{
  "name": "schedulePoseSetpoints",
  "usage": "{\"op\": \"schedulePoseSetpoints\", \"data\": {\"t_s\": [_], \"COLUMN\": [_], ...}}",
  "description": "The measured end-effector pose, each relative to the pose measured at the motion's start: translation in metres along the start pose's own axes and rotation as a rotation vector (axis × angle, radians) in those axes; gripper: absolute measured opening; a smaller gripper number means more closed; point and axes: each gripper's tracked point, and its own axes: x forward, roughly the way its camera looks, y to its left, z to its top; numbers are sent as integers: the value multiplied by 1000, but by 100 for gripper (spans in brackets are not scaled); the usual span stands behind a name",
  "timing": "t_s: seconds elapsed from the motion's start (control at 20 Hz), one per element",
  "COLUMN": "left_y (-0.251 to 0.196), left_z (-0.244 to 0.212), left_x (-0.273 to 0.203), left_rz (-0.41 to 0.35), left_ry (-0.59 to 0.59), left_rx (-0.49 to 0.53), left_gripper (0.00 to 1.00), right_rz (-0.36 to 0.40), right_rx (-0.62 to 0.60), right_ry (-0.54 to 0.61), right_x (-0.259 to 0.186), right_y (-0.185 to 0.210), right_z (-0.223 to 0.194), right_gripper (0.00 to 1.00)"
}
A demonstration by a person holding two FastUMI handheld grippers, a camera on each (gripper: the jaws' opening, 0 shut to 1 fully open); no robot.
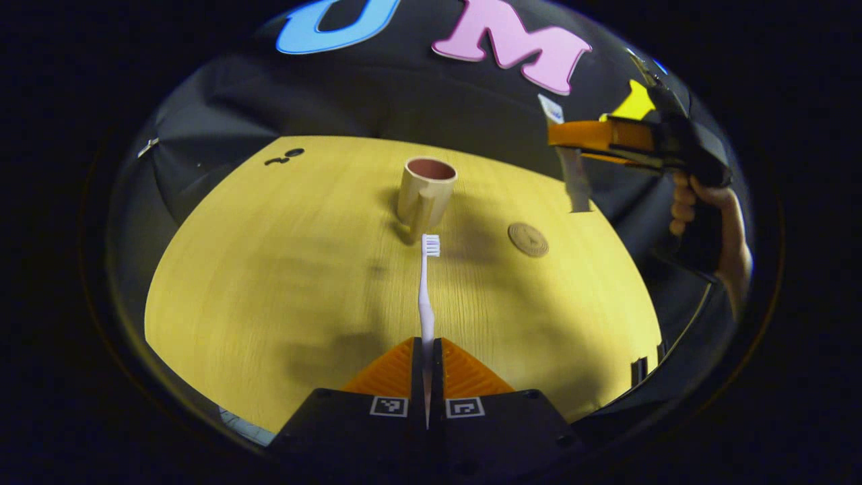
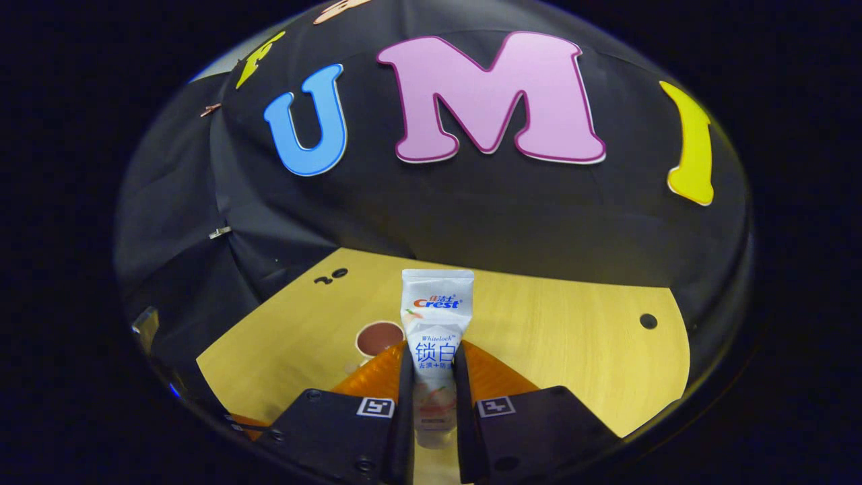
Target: Put the toothbrush and toothpaste on the desktop into the cup, then pick up the cup and place it on the coaster on the desktop.
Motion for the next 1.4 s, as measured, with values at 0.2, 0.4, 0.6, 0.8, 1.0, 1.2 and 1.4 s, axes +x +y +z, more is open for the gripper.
{"op": "schedulePoseSetpoints", "data": {"t_s": [0.2,0.4,0.6,0.8,1.0,1.2,1.4], "left_y": [0,-8,-5,-6,-1,-1,-12], "left_z": [29,44,60,73,76,75,73], "left_x": [-32,-50,-60,-63,-65,-60,-53], "left_rz": [-16,-61,-86,-124,-120,-101,-116], "left_ry": [-104,-174,-239,-321,-373,-365,-357], "left_rx": [-55,-117,-214,-257,-254,-190,-148], "left_gripper": [6,6,6,6,6,6,6], "right_rz": [41,42,33,40,44,58,101], "right_rx": [-19,12,38,58,-7,-18,-4], "right_ry": [-114,-193,-221,-165,-191,-132,-50], "right_x": [33,66,97,127,145,156,149], "right_y": [30,43,46,48,55,62,67], "right_z": [24,43,45,18,9,-19,-50], "right_gripper": [29,29,29,24,24,27,51]}}
